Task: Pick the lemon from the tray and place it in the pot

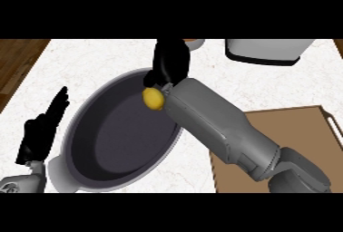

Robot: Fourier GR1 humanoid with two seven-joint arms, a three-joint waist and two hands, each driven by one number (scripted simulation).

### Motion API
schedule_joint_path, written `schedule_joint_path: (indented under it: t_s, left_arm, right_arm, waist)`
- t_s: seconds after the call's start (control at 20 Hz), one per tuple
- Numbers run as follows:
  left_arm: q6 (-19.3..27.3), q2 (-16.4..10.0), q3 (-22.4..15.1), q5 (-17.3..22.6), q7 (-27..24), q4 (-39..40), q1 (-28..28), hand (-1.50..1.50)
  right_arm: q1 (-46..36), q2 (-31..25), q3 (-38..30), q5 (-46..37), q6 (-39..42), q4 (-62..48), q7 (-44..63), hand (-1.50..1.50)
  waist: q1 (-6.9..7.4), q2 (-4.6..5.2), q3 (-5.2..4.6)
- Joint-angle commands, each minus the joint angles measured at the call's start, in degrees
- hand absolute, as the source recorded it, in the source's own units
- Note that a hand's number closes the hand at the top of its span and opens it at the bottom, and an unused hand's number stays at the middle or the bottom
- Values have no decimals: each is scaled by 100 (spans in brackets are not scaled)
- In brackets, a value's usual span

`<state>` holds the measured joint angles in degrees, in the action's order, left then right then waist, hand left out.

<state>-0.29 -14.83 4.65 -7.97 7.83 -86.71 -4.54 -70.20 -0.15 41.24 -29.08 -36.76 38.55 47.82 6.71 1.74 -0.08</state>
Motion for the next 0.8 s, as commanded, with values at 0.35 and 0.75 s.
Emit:
schedule_joint_path:
  t_s: [0.35,0.75]
  left_arm:
    - [-44,37,67,88,-38,11,131,0]
    - [-68,-124,335,162,205,-143,223,0]
  right_arm:
    - [286,14,-303,705,-2639,917,-993,-150]
    - [939,14,-20,1813,-2707,1754,-1646,-150]
  waist:
    - [-170,-83,8]
    - [-456,-148,9]
